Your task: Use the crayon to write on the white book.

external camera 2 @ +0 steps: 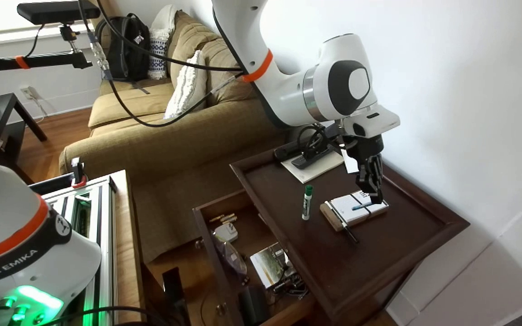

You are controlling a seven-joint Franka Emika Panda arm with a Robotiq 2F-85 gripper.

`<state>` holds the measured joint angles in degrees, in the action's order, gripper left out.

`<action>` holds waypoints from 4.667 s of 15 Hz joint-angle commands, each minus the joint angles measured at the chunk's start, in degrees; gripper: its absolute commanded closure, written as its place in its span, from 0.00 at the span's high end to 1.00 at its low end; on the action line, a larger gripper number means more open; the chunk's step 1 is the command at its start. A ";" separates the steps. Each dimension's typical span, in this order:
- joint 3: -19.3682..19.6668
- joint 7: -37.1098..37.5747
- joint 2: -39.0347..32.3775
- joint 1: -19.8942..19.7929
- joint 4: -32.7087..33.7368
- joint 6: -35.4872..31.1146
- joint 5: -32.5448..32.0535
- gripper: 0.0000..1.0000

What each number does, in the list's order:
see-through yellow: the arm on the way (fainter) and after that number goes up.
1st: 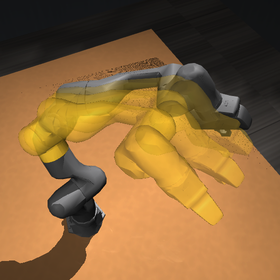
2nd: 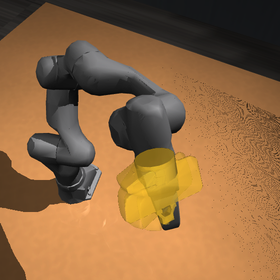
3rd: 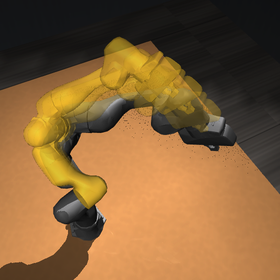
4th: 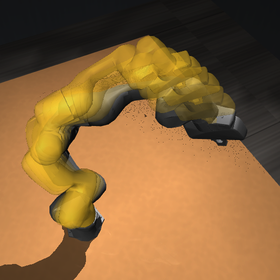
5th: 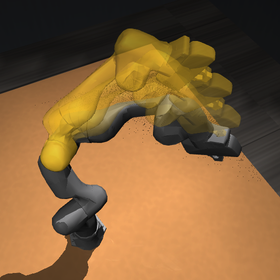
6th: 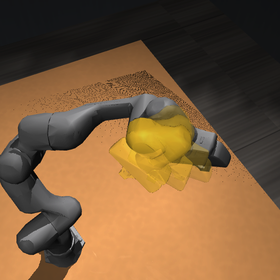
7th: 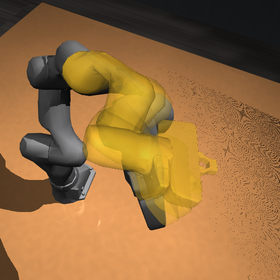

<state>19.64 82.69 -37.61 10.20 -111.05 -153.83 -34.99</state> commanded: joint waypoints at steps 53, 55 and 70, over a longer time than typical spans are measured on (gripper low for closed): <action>3.34 7.35 -6.00 7.17 5.49 8.26 -12.74 0.02; 2.81 8.96 -6.47 6.72 5.79 7.87 -13.66 0.02; -0.44 17.02 -9.97 2.54 9.65 3.48 -17.16 0.02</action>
<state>20.57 97.73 -46.02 14.43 -102.83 -148.84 -50.84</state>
